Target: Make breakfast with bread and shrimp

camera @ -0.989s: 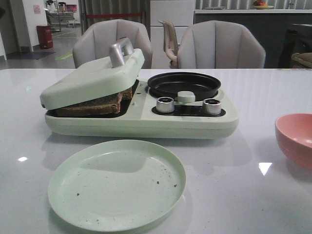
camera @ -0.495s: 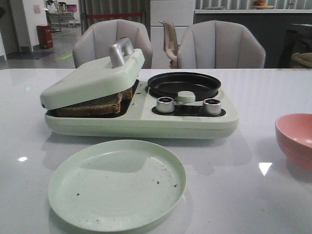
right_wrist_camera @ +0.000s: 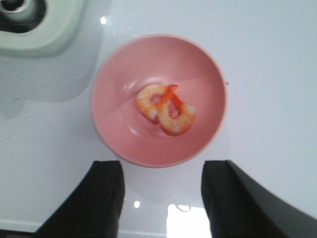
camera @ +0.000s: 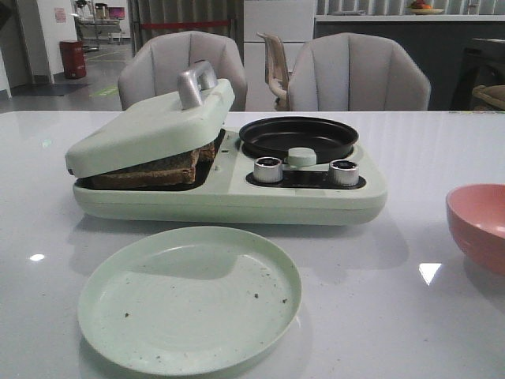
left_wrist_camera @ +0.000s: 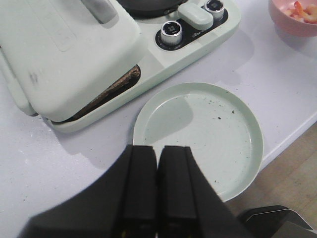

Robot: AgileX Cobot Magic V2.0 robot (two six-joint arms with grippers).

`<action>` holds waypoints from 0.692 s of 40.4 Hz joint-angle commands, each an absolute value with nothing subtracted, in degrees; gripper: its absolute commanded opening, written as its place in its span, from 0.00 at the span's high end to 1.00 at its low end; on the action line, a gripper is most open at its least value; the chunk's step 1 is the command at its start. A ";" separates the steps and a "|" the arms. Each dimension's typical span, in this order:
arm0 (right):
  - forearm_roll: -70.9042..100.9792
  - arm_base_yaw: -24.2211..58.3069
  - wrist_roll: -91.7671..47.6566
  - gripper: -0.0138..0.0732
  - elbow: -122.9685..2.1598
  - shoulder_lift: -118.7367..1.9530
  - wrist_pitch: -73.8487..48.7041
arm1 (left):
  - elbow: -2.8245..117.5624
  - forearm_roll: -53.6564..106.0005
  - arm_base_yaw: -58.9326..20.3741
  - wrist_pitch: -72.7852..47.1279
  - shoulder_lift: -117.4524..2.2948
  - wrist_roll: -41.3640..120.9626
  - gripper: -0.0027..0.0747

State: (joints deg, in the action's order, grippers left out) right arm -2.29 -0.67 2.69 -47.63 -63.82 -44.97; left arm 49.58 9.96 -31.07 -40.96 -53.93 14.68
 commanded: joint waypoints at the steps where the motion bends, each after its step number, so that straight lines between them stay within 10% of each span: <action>1: -2.13 -5.23 2.41 0.31 -52.00 -68.42 -43.78 | 51.06 10.47 -31.34 -36.65 -53.12 14.14 0.84; 28: -2.18 -9.06 -2.01 0.33 -63.65 -96.99 -41.46 | 51.06 10.47 -31.34 -36.94 -53.12 14.14 0.84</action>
